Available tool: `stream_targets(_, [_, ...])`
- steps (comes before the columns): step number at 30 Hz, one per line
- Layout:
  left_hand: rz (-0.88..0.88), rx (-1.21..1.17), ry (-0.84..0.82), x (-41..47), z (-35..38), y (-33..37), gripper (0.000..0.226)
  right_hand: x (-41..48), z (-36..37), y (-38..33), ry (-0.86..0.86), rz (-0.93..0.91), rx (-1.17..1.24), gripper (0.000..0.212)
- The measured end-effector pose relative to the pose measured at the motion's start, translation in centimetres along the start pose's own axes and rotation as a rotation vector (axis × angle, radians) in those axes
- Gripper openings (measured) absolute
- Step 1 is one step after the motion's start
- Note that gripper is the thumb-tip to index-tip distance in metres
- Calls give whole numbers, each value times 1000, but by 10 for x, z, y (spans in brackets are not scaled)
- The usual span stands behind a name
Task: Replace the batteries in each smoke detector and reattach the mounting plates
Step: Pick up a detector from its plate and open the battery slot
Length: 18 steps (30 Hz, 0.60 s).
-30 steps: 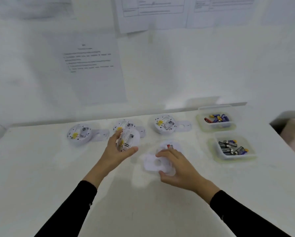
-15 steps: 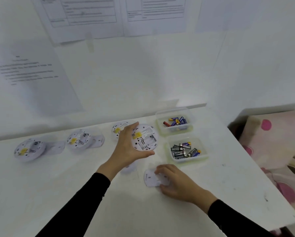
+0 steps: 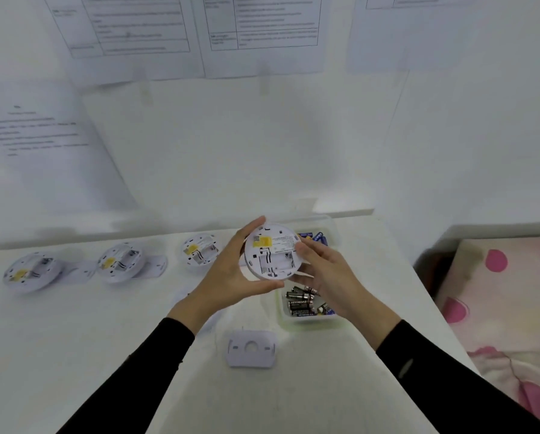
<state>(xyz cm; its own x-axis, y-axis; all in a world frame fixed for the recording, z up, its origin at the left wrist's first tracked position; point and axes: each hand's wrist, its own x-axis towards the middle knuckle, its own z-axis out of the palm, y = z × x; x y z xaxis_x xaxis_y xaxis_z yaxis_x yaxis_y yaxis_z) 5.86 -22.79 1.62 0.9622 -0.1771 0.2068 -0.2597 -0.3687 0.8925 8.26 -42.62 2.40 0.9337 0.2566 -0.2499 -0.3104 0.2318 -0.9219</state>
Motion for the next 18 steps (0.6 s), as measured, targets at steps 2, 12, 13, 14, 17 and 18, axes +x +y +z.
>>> stream_targets(2, [-114,-265,23,6,7,4,105,10,-5,-3,-8,2,37,25])
stream_targets(12, [-497,-934,114,48,4,-5,47,64,-15,-24,-68,-34,-4,27])
stream_targets(13, [-499,-952,131,52,0,-8,46,73,-22,-29,-30,-51,-35,27])
stream_targets(14, [-501,-962,150,55,-4,-12,46,83,-31,-32,21,-75,-91,26])
stream_targets(17, [-514,-990,208,61,-15,-23,46,110,-58,-35,108,-109,-352,22])
stream_targets(18, [-522,-1000,226,64,-18,-26,46,118,-65,-32,107,-114,-509,21])
